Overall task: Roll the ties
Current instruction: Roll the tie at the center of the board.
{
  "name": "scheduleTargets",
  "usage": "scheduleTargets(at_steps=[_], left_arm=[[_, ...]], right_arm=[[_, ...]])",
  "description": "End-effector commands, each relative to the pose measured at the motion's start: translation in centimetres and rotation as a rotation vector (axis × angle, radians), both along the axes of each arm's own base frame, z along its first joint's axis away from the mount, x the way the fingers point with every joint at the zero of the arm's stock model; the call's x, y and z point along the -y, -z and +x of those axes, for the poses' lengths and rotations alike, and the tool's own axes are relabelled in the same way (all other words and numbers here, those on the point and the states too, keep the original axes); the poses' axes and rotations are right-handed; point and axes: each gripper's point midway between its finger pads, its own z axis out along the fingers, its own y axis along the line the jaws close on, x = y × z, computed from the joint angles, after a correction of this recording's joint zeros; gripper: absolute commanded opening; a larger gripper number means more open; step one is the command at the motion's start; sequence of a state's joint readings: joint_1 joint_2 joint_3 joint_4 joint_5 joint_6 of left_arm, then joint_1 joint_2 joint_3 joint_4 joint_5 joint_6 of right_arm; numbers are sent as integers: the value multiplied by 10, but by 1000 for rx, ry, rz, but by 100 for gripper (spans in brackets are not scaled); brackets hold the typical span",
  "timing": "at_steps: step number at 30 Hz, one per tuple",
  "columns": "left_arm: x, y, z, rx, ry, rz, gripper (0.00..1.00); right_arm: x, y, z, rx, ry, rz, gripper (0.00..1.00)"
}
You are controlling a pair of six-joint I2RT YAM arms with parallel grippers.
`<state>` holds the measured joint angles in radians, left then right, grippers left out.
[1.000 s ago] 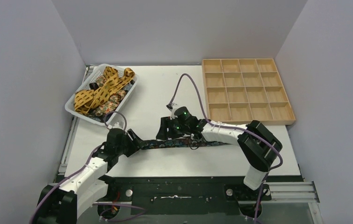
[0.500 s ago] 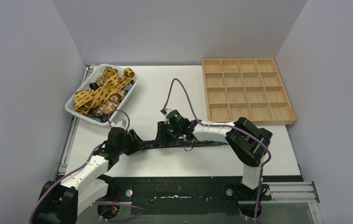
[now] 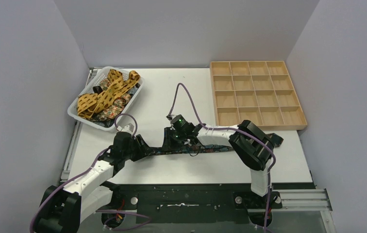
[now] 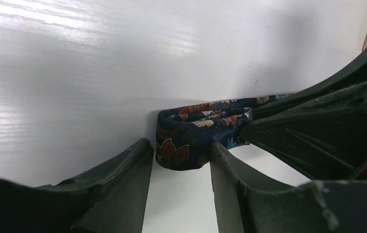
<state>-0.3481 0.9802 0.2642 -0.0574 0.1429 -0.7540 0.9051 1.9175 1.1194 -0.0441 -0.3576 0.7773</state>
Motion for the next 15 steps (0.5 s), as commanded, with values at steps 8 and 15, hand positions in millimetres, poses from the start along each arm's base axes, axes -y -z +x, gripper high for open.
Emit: scheduleTargets(at_steps=[8, 15], left_arm=[[-3, -3, -5, -30, -42, -6, 56], [2, -18, -1, 3, -105, -112, 59]], right_arm=[[6, 10, -8, -23, 10, -56, 17], [11, 16, -11, -11, 7, -90, 16]])
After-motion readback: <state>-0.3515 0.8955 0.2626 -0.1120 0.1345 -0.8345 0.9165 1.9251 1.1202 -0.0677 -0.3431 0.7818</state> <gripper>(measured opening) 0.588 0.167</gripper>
